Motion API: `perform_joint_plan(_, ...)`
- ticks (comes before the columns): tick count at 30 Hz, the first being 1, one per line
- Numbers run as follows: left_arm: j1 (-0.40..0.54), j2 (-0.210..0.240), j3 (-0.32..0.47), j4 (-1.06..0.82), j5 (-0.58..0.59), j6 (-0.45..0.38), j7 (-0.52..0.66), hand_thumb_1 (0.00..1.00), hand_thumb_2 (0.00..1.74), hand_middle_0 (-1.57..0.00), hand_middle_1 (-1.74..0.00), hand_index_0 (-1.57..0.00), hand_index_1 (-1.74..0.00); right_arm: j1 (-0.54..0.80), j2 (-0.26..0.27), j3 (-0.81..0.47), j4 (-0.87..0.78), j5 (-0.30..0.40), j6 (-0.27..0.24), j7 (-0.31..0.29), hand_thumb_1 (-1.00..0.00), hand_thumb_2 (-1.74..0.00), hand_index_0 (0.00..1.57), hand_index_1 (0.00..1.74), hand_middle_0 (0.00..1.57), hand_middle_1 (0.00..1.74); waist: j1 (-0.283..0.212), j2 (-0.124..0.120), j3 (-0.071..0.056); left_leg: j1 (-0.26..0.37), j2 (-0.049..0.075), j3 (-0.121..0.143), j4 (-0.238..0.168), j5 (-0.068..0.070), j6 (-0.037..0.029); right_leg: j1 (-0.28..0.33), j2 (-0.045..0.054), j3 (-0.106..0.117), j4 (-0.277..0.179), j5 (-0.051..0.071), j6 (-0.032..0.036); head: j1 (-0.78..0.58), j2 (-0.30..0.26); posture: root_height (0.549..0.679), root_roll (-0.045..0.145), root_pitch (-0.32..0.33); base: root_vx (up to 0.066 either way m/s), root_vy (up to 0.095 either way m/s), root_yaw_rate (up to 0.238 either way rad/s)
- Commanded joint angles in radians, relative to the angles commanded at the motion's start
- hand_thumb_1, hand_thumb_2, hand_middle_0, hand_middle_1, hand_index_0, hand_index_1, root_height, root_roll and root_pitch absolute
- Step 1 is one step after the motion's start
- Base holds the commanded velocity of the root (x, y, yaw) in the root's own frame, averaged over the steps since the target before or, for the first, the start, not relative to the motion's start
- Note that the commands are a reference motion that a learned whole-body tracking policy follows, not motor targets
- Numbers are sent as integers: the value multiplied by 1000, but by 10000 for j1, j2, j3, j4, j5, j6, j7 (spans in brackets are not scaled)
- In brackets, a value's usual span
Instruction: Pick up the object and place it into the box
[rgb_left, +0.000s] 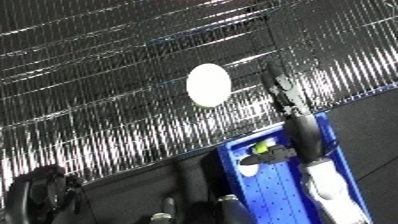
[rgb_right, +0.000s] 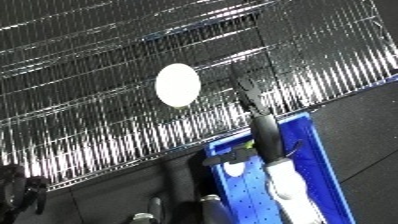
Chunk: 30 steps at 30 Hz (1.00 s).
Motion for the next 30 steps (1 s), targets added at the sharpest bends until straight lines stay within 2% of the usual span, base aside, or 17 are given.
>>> perform_joint_plan(7,-71,25,-97,-116,-6,-36,96,1000,1740,-1570,-1740,-1570,-1740,-467,23,102,272,2,84,-21,0,0,0,0,0,0,58,104,0,-582,-30,18,380,-104,45,-661,1,-6,450,-54,-19,290,527,615,49,14,-20,27,42)
perform_joint_plan(16,-410,184,-263,-410,-26,-217,308,1000,1740,-1570,-1740,-1570,-1740,-1408,-117,406,861,310,159,-252,0,0,0,0,0,0,139,247,0,-1259,-79,23,748,-209,70,-1364,-3,-33,854,-134,-50,572,1188,608,48,46,-6,13,26)
perform_joint_plan(30,-785,361,-549,-881,-100,-169,539,1000,1740,-1570,-1740,-1570,-1740,-2844,-532,807,1686,726,89,-317,0,0,0,0,0,0,296,491,0,-2248,-178,106,1338,-431,121,-2303,-19,-72,1296,-264,-144,949,2305,598,53,104,0,-6,12)
